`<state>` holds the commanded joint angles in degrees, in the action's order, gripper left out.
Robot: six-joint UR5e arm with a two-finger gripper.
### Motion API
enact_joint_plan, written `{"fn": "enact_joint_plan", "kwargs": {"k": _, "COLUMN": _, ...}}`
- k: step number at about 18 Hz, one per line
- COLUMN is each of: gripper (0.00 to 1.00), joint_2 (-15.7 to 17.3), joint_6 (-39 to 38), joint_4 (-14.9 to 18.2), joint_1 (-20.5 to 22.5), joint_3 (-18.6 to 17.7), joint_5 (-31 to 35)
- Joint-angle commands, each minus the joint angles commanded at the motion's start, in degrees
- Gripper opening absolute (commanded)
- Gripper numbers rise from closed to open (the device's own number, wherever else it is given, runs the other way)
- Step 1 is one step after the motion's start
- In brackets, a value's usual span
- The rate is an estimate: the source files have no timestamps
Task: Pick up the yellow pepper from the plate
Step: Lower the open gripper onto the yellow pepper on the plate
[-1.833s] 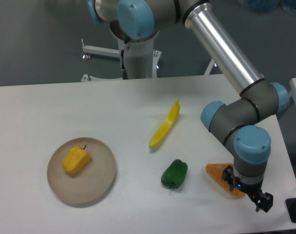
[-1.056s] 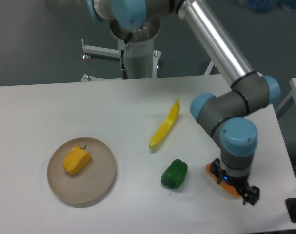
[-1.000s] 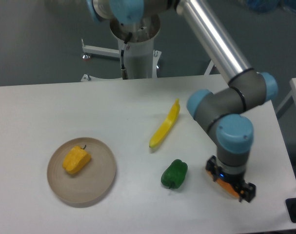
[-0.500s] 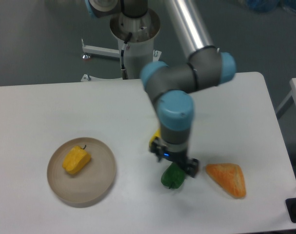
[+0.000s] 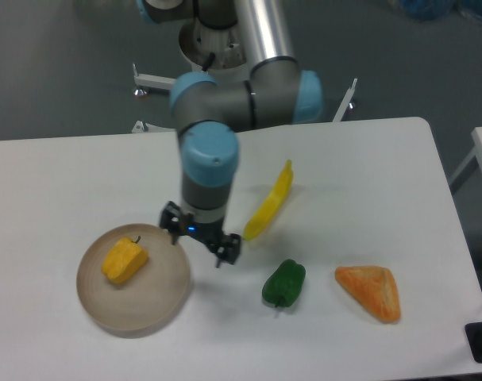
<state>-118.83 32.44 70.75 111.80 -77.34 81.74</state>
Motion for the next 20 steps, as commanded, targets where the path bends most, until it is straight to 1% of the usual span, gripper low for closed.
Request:
{"fn": "enact_joint_plan", "kwargs": {"k": 7, "gripper": 1.0, "joint_2": -0.3, "joint_6": -1.9, "joint_4": -6.1, "joint_1": -4.4, "joint_3": -4.5, "joint_5": 0.4}}
{"fn": "enact_joint_plan", "kwargs": {"k": 10, "gripper": 1.0, "joint_2": -0.3, "joint_6": -2.5, "joint_4": -6.7, "joint_1": -5.0, "joint_3": -5.5, "joint_5": 0.4}}
{"fn": "enact_joint_plan", "kwargs": {"k": 12, "gripper": 1.0, "joint_2": -0.4, "joint_6": -2.5, "joint_4": -6.8, "joint_1": -6.0, "joint_3": -5.5, "joint_5": 0.5}}
{"fn": "enact_joint_plan", "kwargs": {"k": 17, "gripper": 1.0, "joint_2": -1.0, "joint_6": -1.9, "joint_4": -7.2, "joint_1": -6.6, "joint_3": -5.9, "joint_5": 0.5}}
{"fn": "enact_joint_plan", "kwargs": {"k": 20, "gripper": 1.0, "joint_2": -1.4, "joint_6": -1.9, "joint_4": -8.4, "joint_1": -7.0, "joint_3": -6.2, "joint_5": 0.5}}
